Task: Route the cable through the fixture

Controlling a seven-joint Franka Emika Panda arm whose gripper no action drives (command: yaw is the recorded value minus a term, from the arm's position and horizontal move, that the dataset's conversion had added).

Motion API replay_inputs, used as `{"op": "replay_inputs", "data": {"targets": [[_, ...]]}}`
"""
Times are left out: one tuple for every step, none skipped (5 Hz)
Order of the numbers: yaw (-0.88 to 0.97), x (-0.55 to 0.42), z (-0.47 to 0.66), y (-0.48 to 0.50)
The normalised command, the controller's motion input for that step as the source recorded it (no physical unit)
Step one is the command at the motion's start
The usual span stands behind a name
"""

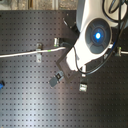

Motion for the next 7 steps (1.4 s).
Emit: {"op": "replay_inputs", "data": {"targets": [[-0.04,0.003,0.02,0.054],[0.00,-0.001,0.17,-0.002],[0.15,-0.168,0.32,0.041],[0.36,-0.118,0.24,0.155],[0.43,-0.139,0.28,0.220],[0.47,-0.164,0.37,0.160],[0.26,-0.200,0.43,-0.018]]}}
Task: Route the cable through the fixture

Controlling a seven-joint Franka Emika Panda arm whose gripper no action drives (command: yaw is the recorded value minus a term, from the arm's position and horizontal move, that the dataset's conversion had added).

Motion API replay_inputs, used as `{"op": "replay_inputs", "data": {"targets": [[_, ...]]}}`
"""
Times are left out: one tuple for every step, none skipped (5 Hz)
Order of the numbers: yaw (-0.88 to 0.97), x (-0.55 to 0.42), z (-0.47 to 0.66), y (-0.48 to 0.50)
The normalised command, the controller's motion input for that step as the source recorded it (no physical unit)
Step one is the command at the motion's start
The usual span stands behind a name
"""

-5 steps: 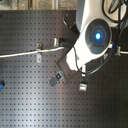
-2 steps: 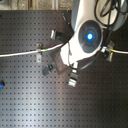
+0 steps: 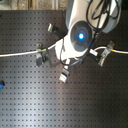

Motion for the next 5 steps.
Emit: {"op": "replay_inputs", "data": {"targets": [[0.17,-0.235,0.33,-0.012],[0.35,-0.299,0.08,0.128],[0.39,-0.208,0.01,0.224],[0.19,-0.016,0.15,0.146],[0.18,0.171,0.47,0.011]]}}
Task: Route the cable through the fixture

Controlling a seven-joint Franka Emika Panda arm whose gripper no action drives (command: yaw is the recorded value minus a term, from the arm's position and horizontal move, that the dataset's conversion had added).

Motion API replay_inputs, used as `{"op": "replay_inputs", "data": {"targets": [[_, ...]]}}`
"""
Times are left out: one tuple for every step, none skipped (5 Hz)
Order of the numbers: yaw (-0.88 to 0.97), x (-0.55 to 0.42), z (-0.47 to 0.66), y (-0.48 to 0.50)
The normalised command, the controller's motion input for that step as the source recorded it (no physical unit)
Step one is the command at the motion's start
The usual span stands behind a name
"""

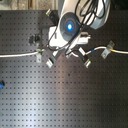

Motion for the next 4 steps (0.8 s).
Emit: {"op": "replay_inputs", "data": {"targets": [[0.07,0.031,0.28,-0.006],[0.00,0.001,0.10,-0.014],[0.00,-0.001,0.00,-0.058],[0.00,-0.005,0.00,-0.208]]}}
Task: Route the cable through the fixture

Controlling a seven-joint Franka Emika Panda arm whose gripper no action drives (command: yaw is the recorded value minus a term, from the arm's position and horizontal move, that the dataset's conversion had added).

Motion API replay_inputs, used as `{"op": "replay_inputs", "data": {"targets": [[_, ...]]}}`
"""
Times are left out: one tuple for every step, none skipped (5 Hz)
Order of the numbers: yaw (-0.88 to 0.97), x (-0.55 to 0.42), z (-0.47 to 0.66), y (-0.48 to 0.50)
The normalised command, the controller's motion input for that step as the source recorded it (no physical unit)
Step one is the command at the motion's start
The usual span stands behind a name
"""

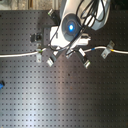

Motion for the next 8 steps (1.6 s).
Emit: {"op": "replay_inputs", "data": {"targets": [[0.01,-0.107,0.01,-0.414],[0.09,-0.249,0.00,-0.235],[0.09,-0.154,-0.03,-0.151],[0.09,0.000,0.00,0.000],[0.25,-0.131,-0.04,0.010],[0.30,-0.293,0.00,0.038],[0.43,-0.382,-0.01,0.120],[0.52,-0.048,-0.16,0.159]]}}
